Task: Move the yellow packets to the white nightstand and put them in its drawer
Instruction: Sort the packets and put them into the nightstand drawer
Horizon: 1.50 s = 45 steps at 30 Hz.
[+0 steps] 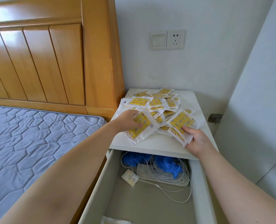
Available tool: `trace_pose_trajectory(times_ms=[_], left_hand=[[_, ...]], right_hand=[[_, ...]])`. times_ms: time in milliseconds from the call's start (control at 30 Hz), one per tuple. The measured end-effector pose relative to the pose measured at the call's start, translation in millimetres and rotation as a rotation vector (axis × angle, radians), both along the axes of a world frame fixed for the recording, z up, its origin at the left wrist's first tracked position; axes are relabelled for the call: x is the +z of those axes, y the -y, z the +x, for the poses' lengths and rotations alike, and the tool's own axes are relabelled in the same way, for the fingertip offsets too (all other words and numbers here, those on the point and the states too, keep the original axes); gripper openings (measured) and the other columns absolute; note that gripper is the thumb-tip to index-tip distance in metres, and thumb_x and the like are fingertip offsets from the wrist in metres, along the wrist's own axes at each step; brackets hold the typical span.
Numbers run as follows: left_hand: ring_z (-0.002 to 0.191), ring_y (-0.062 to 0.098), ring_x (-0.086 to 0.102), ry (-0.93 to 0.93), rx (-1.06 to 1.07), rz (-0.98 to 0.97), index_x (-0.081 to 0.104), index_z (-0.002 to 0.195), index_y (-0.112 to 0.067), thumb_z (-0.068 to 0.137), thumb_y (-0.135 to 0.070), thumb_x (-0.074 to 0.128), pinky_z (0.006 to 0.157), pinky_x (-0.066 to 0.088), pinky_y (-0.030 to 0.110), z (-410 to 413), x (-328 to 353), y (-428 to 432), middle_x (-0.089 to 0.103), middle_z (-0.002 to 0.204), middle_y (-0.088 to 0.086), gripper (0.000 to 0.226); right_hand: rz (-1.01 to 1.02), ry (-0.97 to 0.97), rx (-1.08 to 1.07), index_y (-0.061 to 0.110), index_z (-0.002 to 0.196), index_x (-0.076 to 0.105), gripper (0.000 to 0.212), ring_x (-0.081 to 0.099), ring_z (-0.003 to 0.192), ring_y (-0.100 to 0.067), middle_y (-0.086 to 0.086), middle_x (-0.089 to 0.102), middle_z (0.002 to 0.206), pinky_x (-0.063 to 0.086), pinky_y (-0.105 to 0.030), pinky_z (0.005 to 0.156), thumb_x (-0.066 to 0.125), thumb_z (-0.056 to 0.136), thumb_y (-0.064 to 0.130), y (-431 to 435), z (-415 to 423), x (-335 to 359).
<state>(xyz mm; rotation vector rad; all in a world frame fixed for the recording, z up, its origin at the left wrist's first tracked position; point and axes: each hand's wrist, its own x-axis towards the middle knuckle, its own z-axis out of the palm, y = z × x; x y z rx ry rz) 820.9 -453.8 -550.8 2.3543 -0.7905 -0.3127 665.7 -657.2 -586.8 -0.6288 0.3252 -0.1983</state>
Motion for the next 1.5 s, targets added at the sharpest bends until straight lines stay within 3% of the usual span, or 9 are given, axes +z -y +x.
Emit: trace_pose_trajectory(times_ms=[100,267,467,733,900,1100,1167,1300,1500], left_hand=[[0.098,0.019,0.06,-0.088,0.087,-0.14,0.057,0.125,-0.014,0.085,-0.017,0.071,0.072,0.052,0.024,4.3,1.4,-11.3,0.06,0.115,0.001,0.042],[0.132,0.023,0.041,-0.195,0.132,0.178,0.031,0.149,-0.013,0.085,-0.029,0.071,0.104,0.038,0.032,14.0,-0.2,-16.0,0.036,0.15,0.004,0.077],[0.127,0.023,0.046,0.096,0.132,0.513,0.033,0.147,-0.01,0.091,-0.042,0.06,0.101,0.042,0.03,1.6,11.5,6.0,0.042,0.144,0.008,0.07],[0.12,0.026,0.052,0.114,0.133,0.647,0.042,0.139,-0.011,0.089,-0.052,0.058,0.1,0.045,0.037,-0.7,-3.5,19.8,0.052,0.135,0.006,0.067],[0.112,0.024,0.055,0.054,0.238,0.415,0.041,0.14,-0.013,0.084,-0.039,0.069,0.09,0.051,0.034,0.0,-5.7,9.9,0.046,0.136,0.008,0.068],[0.075,0.017,0.056,-0.03,0.381,-0.007,0.053,0.129,-0.016,0.074,-0.016,0.08,0.054,0.046,0.025,-5.1,-8.1,-6.5,0.046,0.132,0.009,0.061],[0.074,0.018,0.055,-0.017,0.391,-0.117,0.057,0.122,-0.016,0.072,-0.014,0.081,0.047,0.04,0.023,-8.6,-8.3,-9.4,0.049,0.129,0.01,0.055],[0.095,0.022,0.056,0.059,0.37,-0.239,0.055,0.115,-0.018,0.074,-0.012,0.08,0.062,0.05,0.03,-17.5,-8.5,-10.8,0.055,0.124,0.005,0.048],[0.109,0.015,0.048,-0.126,0.345,-0.416,0.016,0.151,-0.033,0.077,-0.009,0.078,0.075,0.053,0.031,-39.9,-7.1,-1.9,0.045,0.124,-0.001,0.099]], right_hand=[[0.004,0.002,-0.008,0.007,0.108,0.058,0.023,0.072,0.083,-0.032,-0.016,0.073,0.097,0.056,-0.051,0.073,0.041,0.094,-0.003,-0.7,0.2,0.2],[-0.002,-0.004,-0.015,0.008,0.108,0.058,0.024,0.072,0.084,-0.032,-0.016,0.073,0.098,0.057,-0.05,0.071,0.042,0.094,-0.003,-0.9,0.4,-0.5],[-0.05,-0.021,-0.015,0.01,0.111,0.058,0.025,0.072,0.085,-0.029,-0.013,0.073,0.099,0.06,-0.044,0.064,0.044,0.093,-0.002,-0.4,0.6,-1.8],[-0.088,-0.026,-0.025,0.012,0.106,0.06,0.025,0.073,0.081,-0.025,-0.009,0.074,0.093,0.059,-0.045,0.07,0.045,0.093,-0.002,-2.3,-1.0,-1.8],[-0.075,-0.022,-0.007,0.011,0.103,0.061,0.024,0.073,0.08,-0.026,-0.011,0.074,0.092,0.055,-0.048,0.075,0.043,0.094,-0.002,-3.3,-1.4,-0.7],[-0.053,-0.03,0.003,0.01,0.107,0.06,0.025,0.072,0.084,-0.028,-0.013,0.073,0.097,0.057,-0.049,0.071,0.042,0.095,-0.003,-2.1,-0.5,-0.6],[-0.051,-0.031,0.002,0.009,0.107,0.06,0.025,0.072,0.083,-0.029,-0.014,0.073,0.096,0.057,-0.05,0.071,0.042,0.095,-0.003,-2.5,-0.7,-0.2],[-0.068,-0.035,-0.006,0.009,0.103,0.059,0.024,0.073,0.078,-0.028,-0.013,0.074,0.09,0.055,-0.05,0.071,0.041,0.095,-0.004,-5.3,-1.6,2.5],[-0.098,-0.038,-0.004,0.009,0.106,0.06,0.022,0.073,0.079,-0.027,-0.012,0.074,0.091,0.058,-0.048,0.068,0.043,0.095,-0.001,-8.5,-3.0,2.1]])
